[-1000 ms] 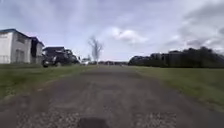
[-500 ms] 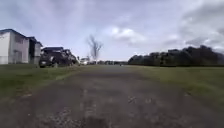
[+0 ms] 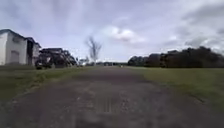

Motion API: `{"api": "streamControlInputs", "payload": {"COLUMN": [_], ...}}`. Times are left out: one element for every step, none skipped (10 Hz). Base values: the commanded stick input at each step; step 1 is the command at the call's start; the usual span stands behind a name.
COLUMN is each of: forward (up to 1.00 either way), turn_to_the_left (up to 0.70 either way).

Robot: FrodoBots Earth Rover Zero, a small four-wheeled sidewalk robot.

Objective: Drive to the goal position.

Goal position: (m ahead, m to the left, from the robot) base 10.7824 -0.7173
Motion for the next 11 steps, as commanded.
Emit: {"api": "streamControlInputs", "payload": {"forward": [0.70,0.70,0.70,0.70,0.70,0.70,0.70,0.70,0.70,0.70,0.70], "turn_to_the_left": [0.02,0.02,0.02,0.02,0.02,0.02,0.02,0.02,0.02,0.02,0.02]}}
